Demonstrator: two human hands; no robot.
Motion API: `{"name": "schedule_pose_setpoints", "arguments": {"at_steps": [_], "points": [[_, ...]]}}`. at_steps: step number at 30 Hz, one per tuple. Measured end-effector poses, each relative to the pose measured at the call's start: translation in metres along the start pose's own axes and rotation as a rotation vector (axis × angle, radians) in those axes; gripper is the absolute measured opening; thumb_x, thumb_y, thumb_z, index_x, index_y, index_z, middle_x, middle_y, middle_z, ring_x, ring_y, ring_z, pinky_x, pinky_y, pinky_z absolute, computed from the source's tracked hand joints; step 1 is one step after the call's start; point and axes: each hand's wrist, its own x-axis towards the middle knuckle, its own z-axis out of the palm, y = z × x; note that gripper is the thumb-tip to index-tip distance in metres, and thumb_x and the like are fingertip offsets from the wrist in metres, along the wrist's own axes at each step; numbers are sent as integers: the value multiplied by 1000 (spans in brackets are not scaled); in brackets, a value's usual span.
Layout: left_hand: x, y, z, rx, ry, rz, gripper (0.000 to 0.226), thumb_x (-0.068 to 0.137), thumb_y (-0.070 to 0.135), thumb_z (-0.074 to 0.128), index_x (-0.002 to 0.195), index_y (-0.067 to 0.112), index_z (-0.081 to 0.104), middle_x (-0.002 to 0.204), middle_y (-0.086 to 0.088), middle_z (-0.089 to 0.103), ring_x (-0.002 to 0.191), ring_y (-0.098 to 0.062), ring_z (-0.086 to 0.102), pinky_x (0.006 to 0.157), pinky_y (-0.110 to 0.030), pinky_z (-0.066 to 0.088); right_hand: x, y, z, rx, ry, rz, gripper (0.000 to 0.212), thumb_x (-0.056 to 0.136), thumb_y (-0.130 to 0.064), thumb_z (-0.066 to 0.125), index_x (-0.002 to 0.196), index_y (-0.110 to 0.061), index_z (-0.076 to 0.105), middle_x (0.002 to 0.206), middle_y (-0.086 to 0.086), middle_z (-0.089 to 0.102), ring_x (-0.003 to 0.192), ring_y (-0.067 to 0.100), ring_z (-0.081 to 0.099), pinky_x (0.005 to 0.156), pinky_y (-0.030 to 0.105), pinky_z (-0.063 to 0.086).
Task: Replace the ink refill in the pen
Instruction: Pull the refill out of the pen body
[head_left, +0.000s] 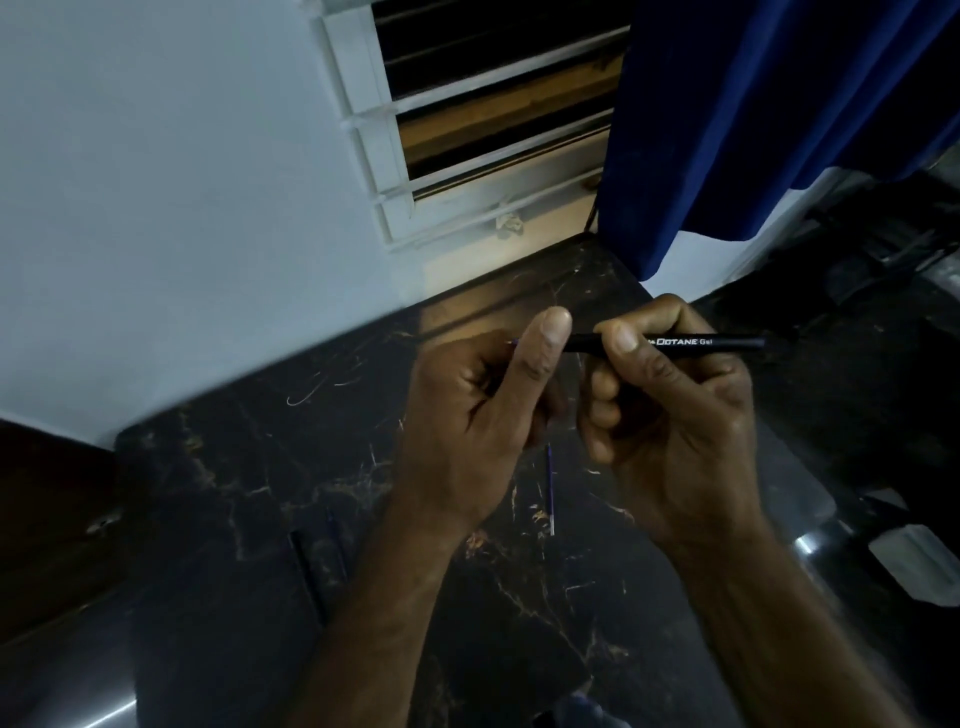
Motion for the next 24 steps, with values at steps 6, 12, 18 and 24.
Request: {"name": "schedule_pose_setpoints", "arguments": {"at_steps": [6, 12, 18, 24], "points": [[3, 7, 3, 157, 99, 151, 27, 105, 28, 55, 78, 25, 56, 59, 9, 48, 49, -11, 48, 50, -26, 39, 8, 1, -7, 65, -58, 41, 8, 94, -4, 60, 92, 1, 55, 66, 9, 57, 49, 17, 54, 40, 25, 44], [10, 14, 8, 62, 156, 1, 55, 111, 29, 47, 61, 7, 49, 49, -2, 44, 42, -15, 42, 46, -26, 35, 12, 1, -8, 56, -57, 37, 11, 92, -6, 63, 93, 2, 56, 65, 9, 58, 49, 17, 54, 41, 25, 45], [5, 17, 13, -94, 161, 9, 17, 98, 16, 68, 102, 1, 64, 90, -17, 70, 76, -25, 72, 59, -31, 59, 24, -10, -15, 89, -67, 26, 6, 96, -6, 60, 95, -1, 58, 68, 6, 58, 52, 14, 55, 42, 24, 45], [8, 19, 25, 27, 228, 188, 10, 100, 7, 63, 110, 7, 61, 92, -12, 69, 71, -23, 72, 55, -34, 59, 33, -18, -20, 79, -128, 55, 5, 96, -7, 59, 93, -3, 58, 67, 5, 57, 52, 13, 54, 41, 24, 45]]}}
